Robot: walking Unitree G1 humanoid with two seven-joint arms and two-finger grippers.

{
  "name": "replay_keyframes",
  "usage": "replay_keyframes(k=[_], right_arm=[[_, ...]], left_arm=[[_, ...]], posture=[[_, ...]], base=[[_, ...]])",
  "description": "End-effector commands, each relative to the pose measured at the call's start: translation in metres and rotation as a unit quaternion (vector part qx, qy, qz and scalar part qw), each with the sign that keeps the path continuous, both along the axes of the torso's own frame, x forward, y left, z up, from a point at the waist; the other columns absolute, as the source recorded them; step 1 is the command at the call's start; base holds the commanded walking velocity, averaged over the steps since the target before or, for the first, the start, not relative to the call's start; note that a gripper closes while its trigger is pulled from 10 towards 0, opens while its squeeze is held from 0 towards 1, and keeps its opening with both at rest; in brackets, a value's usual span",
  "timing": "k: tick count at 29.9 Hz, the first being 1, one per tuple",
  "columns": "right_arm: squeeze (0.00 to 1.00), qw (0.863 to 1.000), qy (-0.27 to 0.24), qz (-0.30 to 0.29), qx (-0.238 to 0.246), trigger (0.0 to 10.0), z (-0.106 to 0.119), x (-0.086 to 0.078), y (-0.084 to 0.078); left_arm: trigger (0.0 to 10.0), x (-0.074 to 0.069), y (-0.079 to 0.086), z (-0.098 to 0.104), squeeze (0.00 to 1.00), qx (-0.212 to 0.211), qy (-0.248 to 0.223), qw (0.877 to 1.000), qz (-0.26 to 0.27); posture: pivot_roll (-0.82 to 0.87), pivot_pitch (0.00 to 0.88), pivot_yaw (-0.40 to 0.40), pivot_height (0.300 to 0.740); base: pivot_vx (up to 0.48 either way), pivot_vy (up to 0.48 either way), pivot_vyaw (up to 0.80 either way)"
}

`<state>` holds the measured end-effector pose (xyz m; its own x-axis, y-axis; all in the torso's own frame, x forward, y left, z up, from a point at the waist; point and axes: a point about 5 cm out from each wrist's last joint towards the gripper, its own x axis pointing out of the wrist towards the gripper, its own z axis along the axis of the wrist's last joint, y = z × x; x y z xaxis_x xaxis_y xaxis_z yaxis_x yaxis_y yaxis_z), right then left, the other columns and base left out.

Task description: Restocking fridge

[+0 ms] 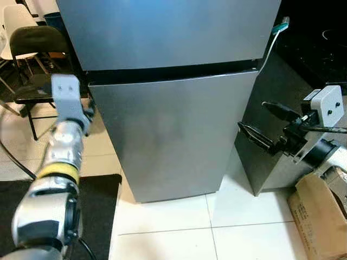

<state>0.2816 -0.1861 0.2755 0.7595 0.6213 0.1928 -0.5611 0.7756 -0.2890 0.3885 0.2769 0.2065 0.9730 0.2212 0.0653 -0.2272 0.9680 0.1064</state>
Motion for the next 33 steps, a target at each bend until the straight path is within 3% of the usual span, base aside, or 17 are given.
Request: replay_keyframes(k=[1, 3, 9, 10, 12, 16, 18, 21, 25, 33], right_arm=[[0.0, 1.0, 0.012, 0.012, -0.007, 10.0, -0.006, -0.001, 0.007], [0.0, 1.0, 0.016, 0.016, -0.004, 10.0, -0.009, 0.0, 0.011], [0.0, 1.0, 0.016, 0.004, -0.008, 10.0, -0.013, 0.003, 0.011], [0.0, 1.0, 0.013, -0.015, -0.016, 10.0, -0.018, 0.007, 0.012], [0.0, 0.995, 0.023, -0.092, 0.034, 10.0, -0.034, 0.021, 0.011], [0.0, 0.988, 0.035, -0.137, 0.055, 10.0, -0.048, 0.027, 0.01], [0.0, 0.979, 0.052, -0.18, 0.083, 10.0, -0.072, 0.029, 0.015], [0.0, 0.973, 0.058, -0.197, 0.103, 10.0, -0.083, 0.028, 0.023], [0.0, 0.965, 0.056, -0.232, 0.111, 10.0, -0.088, 0.03, 0.031], [0.0, 0.957, 0.047, -0.258, 0.12, 10.0, -0.094, 0.035, 0.03]], left_arm=[[10.0, -0.004, -0.007, -0.022, 0.0, -0.014, 0.02, 1.0, -0.013], [10.0, -0.014, -0.012, -0.049, 0.0, -0.019, 0.035, 0.999, -0.01], [10.0, -0.021, -0.015, -0.063, 0.0, -0.027, 0.038, 0.999, 0.0], [10.0, -0.022, -0.02, -0.066, 0.0, -0.029, 0.037, 0.999, -0.013], [10.0, -0.028, -0.039, -0.074, 0.0, -0.035, 0.035, 0.997, -0.066], [10.0, -0.033, -0.047, -0.076, 0.0, -0.034, 0.029, 0.995, -0.085], [10.0, -0.042, -0.06, -0.076, 0.0, -0.037, 0.011, 0.994, -0.106], [10.0, -0.049, -0.067, -0.075, 0.0, -0.04, -0.001, 0.993, -0.113], [10.0, -0.055, -0.073, -0.07, 0.0, -0.044, -0.015, 0.992, -0.121], [10.0, -0.062, -0.069, -0.063, 0.0, -0.039, -0.019, 0.994, -0.102]], posture=[[-0.16, 0.146, 0.033, 0.74], [-0.15, 0.145, 0.028, 0.74], [-0.14, 0.141, 0.026, 0.74], [-0.14, 0.141, 0.026, 0.74], [-0.14, 0.139, 0.027, 0.74], [-0.14, 0.138, 0.028, 0.74], [-0.12, 0.137, 0.026, 0.74], [-0.11, 0.135, 0.026, 0.74], [-0.11, 0.13, 0.024, 0.74], [-0.1, 0.123, 0.024, 0.74]], base=[[0.0, 0.0, 0.0], [0.0, 0.0, 0.0], [0.0, 0.0, 0.0], [0.0, 0.0, 0.0], [0.0, 0.0, 0.0], [0.0, 0.0, 0.0], [0.0, 0.0, 0.0], [0.0, 0.0, 0.0], [0.0, 0.0, 0.0], [0.114, 0.0, 0.0]])
